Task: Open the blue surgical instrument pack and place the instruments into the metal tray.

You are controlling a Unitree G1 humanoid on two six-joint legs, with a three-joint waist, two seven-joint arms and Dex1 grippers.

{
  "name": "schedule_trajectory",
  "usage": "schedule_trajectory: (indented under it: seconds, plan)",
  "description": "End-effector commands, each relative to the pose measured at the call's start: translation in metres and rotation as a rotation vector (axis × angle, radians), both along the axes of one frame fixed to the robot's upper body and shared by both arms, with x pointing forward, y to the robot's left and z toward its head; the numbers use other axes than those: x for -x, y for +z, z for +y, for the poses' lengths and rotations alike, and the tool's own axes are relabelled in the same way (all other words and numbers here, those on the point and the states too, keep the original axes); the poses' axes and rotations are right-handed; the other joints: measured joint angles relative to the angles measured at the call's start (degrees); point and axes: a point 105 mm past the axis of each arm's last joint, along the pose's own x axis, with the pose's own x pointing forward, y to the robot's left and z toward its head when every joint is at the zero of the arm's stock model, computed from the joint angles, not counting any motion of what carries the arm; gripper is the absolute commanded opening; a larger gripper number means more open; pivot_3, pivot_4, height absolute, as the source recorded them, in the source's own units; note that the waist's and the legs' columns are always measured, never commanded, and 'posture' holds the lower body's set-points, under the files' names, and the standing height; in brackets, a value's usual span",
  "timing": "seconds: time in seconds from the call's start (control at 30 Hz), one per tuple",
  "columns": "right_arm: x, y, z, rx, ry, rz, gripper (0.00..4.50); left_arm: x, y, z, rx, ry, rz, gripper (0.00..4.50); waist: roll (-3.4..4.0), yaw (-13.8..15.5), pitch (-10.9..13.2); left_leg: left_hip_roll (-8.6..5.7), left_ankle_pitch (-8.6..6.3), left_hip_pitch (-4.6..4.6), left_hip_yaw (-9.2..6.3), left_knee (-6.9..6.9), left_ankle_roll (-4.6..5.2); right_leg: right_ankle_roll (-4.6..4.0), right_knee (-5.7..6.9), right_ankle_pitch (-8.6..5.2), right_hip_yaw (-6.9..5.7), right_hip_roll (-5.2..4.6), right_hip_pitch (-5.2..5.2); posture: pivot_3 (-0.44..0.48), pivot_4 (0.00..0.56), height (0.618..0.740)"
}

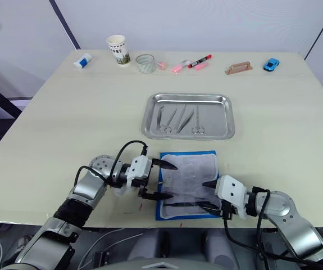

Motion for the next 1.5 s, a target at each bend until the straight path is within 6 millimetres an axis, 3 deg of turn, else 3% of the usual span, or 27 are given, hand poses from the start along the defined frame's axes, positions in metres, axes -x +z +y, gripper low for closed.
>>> schedule_trajectory:
  seconds: [0.03,0.67,1.5]
  plan:
    - [-0.0038,0.0003,-0.0032,-0.003,-0.024,-0.011,2.95,0.0084,-0.0273,0.0115,-0.074,0.029,0.111,4.50,0.00,0.0,0.0,0.00,0.00,0.00,0.00,0.00,0.00,0.00,0.00,0.00,0.00,0.00,0.00,0.000,0.150,0.740]
    - [-0.0070,0.0056,-0.0045,-0.085,-0.025,0.031,2.95,0.0095,-0.0276,0.0115,-0.070,0.035,0.109,4.50,0.00,0.0,0.0,0.00,0.00,0.07,0.01,0.01,0.00,-0.01,0.09,0.01,0.05,0.00,0.03,0.000,0.150,0.740]
    - [-0.0088,-0.0009,-0.0053,0.040,0.032,-0.017,2.95,0.0080,-0.0273,0.0097,-0.069,0.042,0.104,4.50,-0.02,0.0,-0.1,-0.02,0.00,0.21,0.10,0.04,0.00,-0.01,0.24,0.01,0.16,0.01,0.08,0.000,0.150,0.740]
